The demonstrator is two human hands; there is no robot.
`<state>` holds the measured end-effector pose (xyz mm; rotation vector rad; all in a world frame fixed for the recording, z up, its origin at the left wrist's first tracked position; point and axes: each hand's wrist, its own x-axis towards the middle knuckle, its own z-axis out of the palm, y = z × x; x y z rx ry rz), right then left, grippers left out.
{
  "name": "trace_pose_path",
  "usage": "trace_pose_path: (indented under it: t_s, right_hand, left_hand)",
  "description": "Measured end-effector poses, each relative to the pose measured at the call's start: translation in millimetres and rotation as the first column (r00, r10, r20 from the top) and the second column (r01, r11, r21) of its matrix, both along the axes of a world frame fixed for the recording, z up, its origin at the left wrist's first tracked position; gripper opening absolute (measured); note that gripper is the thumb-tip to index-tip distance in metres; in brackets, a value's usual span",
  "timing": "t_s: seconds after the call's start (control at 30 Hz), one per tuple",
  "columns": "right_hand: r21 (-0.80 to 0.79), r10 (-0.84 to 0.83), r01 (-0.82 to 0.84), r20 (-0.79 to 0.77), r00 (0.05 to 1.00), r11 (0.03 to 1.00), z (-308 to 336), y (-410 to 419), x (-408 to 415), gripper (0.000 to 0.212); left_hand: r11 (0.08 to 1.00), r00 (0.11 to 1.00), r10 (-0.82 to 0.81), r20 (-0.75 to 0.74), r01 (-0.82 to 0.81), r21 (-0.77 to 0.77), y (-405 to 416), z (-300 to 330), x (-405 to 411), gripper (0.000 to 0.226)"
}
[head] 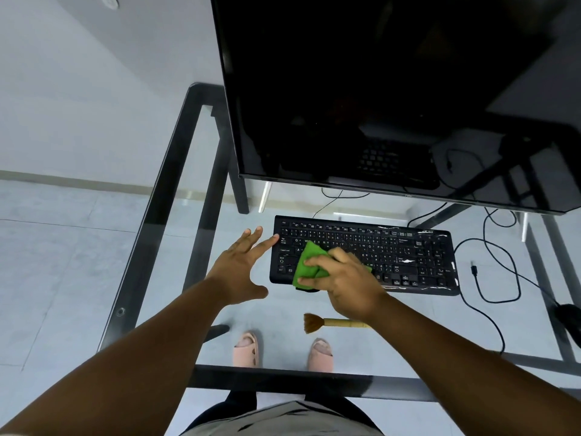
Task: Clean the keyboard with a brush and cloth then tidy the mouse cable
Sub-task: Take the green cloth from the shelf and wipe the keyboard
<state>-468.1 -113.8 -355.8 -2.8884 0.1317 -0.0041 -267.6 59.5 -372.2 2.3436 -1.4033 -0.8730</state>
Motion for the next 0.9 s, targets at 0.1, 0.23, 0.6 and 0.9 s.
trace_pose_path:
  t_s: [0.1, 0.23, 0.6, 0.9]
  right_hand:
    - [0.012, 0.04, -0.04, -0.025, 0.999, 0.999, -0.5, -3.0, -1.7, 0.058]
    - [0.02, -0.001, 0.002, -0.044, 0.999, 1.0, -2.9, -25.9, -26.0, 0.051]
    - [0.038, 0.038, -0.038, -0.002, 0.999, 0.999, 0.3, 14.9, 19.6, 0.058]
    - [0.118, -0.009, 0.005, 0.037, 0.999, 0.993, 3.5, 2.2, 6.9, 0.046]
  left_hand:
    - [1.0, 1.0, -0.001, 0.0, 0.001, 0.019, -0.9, 2.0, -0.5, 0.112]
    - [0.999, 1.0, 0.008, 0.002, -0.008, 0.043, -2.4, 6.1, -4.1, 0.111]
    - [0.998, 1.0, 0.026, -0.001, -0.026, 0.061, -2.7, 4.8, -5.4, 0.112]
    - [0.998, 0.998, 0.051, -0.039, -0.05, 0.044, -2.5, 5.4, -6.4, 0.112]
